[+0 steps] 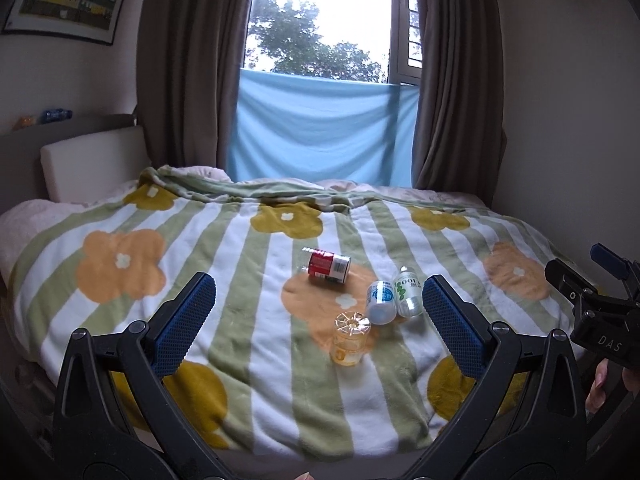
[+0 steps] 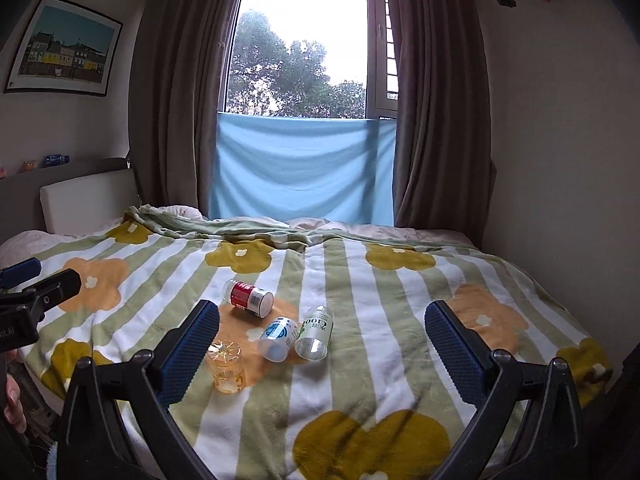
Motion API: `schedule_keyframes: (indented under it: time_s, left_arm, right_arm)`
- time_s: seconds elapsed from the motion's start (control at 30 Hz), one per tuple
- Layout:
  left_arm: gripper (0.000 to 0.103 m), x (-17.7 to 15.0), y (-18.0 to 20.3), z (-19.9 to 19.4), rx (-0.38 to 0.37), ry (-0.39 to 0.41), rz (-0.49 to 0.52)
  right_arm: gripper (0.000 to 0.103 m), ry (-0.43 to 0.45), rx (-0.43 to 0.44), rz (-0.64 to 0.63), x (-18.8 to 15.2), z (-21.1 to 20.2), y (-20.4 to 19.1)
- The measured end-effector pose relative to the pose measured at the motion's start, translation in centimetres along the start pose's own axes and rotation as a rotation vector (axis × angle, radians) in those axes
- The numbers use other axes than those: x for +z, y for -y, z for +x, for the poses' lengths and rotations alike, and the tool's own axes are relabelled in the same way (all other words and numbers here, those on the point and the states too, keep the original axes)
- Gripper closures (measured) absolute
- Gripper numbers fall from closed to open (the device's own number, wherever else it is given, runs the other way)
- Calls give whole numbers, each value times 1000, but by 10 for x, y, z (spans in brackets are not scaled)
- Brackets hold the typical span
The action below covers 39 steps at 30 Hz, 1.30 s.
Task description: Flip cup upside down
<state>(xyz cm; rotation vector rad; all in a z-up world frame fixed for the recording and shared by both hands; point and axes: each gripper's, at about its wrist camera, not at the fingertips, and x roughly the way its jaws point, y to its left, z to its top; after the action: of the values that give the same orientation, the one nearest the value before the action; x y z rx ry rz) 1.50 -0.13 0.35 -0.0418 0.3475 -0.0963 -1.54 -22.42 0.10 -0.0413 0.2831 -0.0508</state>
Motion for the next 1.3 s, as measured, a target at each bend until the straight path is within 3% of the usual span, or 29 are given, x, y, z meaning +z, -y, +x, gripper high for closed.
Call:
schedule_keyframes:
  time_s: [0.27,1.3]
  left_arm:
    - [0,6,10,-10,43,45,65]
    - [0,4,4,-10,39,31,54]
  right_arm:
    - [0,18,-15,42,3,-4,7]
    - [0,13,-22,46,2,-13,5]
